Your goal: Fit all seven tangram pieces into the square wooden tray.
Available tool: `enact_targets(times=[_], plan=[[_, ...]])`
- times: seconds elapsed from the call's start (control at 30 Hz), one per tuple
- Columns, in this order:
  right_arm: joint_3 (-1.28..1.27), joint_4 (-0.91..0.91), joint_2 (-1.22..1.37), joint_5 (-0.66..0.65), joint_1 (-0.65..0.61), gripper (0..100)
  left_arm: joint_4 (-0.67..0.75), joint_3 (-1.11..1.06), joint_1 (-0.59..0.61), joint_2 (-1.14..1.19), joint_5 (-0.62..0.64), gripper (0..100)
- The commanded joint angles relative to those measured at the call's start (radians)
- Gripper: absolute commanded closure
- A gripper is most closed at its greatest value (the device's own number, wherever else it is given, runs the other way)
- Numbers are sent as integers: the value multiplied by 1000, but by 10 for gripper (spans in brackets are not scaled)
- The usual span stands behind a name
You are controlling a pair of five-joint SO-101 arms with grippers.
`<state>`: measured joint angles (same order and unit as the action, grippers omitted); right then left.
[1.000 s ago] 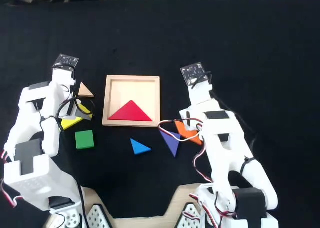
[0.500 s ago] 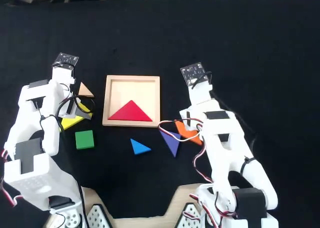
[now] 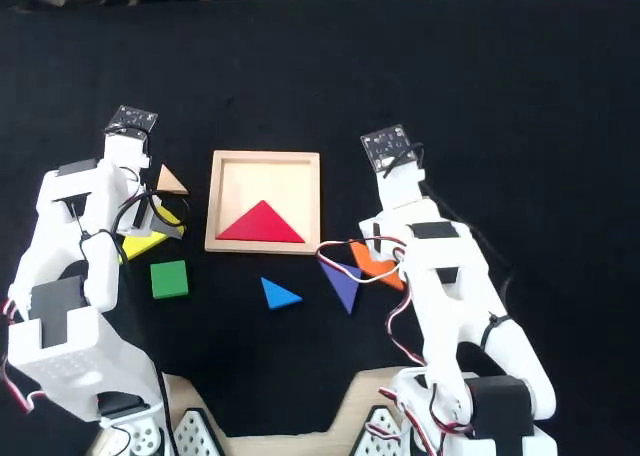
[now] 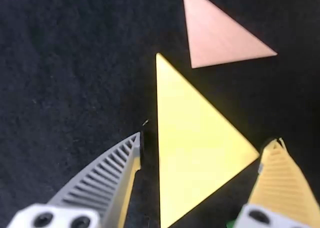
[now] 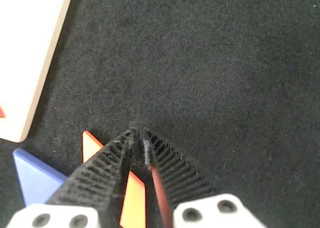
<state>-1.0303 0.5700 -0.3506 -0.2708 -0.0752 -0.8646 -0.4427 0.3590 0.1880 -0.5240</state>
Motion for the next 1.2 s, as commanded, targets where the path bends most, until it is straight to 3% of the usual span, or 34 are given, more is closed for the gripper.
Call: enact_targets(times=[0.0,0.17,1.0,1.17], plan=[[5,-17,-1,-11,-9,987,-12,45,-12,-5,6,666],[5,-17,-1,-11,-9,987,-11,47,-12,-5,9,778],[5,-17,-1,-11,-9,987,-41,45,-47,-5,11,773],[5,-17,-1,-11,-9,987,-41,45,-59,-12,11,844]])
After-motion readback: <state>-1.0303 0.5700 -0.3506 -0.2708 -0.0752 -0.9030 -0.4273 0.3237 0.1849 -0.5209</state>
